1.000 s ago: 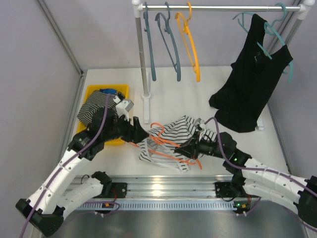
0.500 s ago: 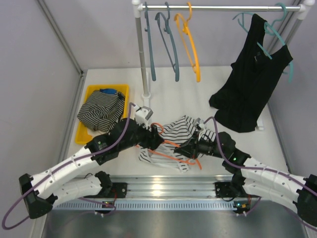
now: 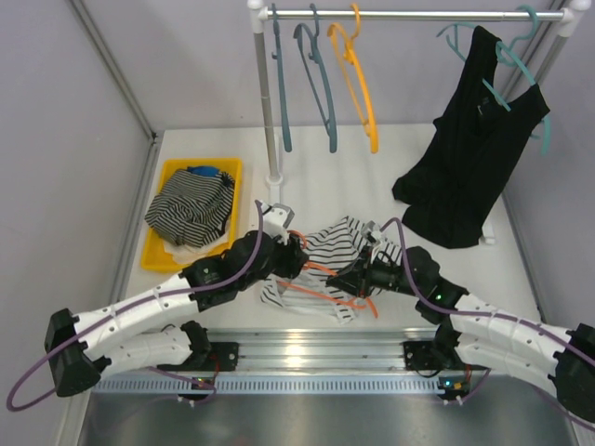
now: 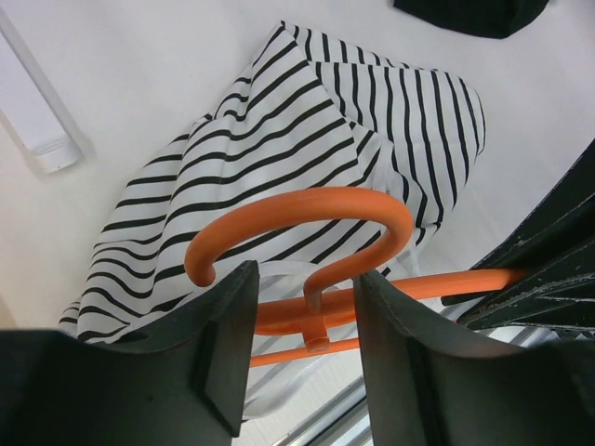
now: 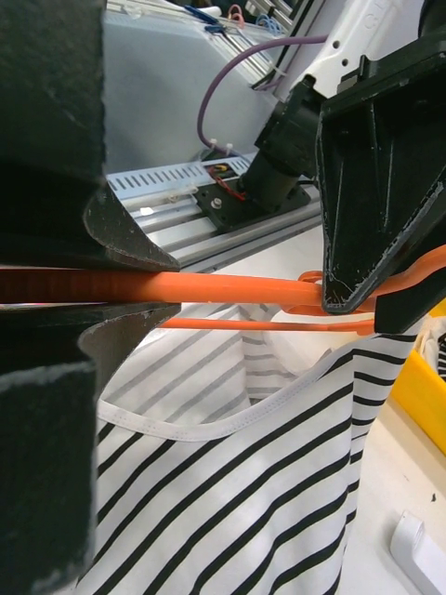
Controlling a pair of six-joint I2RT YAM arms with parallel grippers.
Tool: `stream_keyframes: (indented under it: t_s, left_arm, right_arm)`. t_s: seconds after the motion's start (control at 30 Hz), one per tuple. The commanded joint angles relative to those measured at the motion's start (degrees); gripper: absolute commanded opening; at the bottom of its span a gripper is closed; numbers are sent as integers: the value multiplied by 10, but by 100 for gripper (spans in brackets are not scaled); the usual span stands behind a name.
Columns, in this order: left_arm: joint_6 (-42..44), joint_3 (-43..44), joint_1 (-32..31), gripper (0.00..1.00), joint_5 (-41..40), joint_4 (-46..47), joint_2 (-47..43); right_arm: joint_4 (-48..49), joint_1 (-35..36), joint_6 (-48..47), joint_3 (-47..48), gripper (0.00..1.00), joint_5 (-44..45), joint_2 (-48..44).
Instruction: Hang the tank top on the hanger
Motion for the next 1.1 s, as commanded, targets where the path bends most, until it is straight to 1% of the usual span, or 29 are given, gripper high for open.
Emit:
stream_keyframes:
  t_s: [0.0,0.03,0.1,0.13,0.2,0.23,0.3,0.33,0.37,0.47,0.5,0.53,0.63,0.67,0.7,0.73,0.77,0.8,0.83,0.87,0.93,1.0,1.03,1.07]
  left_arm:
    - [-4,-10,-10,49,-35,59,-2]
    - [-3,-13,-12,44,-38,60,-4]
    - [-2,-17,-13,40,-44,63,-6]
    - [0,-18,-14,34,-44,66,-8]
    - [2,-22,-15,29,-44,73,-9]
    - [6,-22,-17,20,-43,74,-9]
    - [15,-21,-17,12,-44,70,-6]
    - [17,-17,-18,7,-45,68,-4]
    - [21,-15,-19,0,-47,62,-3]
    - [34,-5,-23,0,-53,41,0]
    - [41,-2,-23,0,-55,37,1]
    - [43,1,-25,0,-58,25,0]
    - [52,6,-29,0,-65,12,-1]
    - [58,6,-31,0,-63,9,-3]
    - [61,5,-31,0,-62,7,-5]
    - [64,4,-31,0,-61,5,-6]
    - [67,3,-32,0,-60,3,-7]
    - [71,3,-32,0,-60,-2,-10]
    - [74,1,-33,0,-59,-4,-12]
    - [75,0,-34,0,-56,-4,-13]
    - [81,-4,-35,0,-45,-6,-23]
    - [89,-8,-36,0,-38,-6,-33]
    - [93,-10,-36,0,-30,-6,-37]
    - [96,-11,-36,0,-24,-7,-40]
  right_arm:
    - [67,8,0,14,0,2,1]
    - [67,9,0,14,0,2,3]
    - [66,10,-2,16,0,2,5]
    - [67,13,-2,16,0,2,9]
    - [65,16,-5,18,0,5,12]
    - [64,21,-6,18,0,7,15]
    - [51,26,-9,22,0,17,17]
    - [44,29,-13,24,0,22,18]
    - [36,31,-14,27,0,27,18]
    - [0,34,-17,31,1,51,12]
    - [-21,33,-17,33,3,58,4]
    - [-36,34,-16,36,10,65,-1]
    - [-99,34,-14,48,26,100,-24]
    - [-131,34,-13,54,35,118,-39]
    - [-131,34,-13,58,41,128,-39]
    - [-169,34,-7,63,47,141,-55]
    - [-191,34,-3,71,55,170,-64]
    - [-211,33,1,75,57,187,-82]
    - [-260,33,13,80,59,207,-90]
    - [-286,33,21,90,60,255,-98]
    - [-325,32,40,95,60,285,-119]
    - [-372,31,51,102,52,305,-120]
    - [-382,31,54,103,49,301,-116]
    - [-398,31,57,105,44,287,-108]
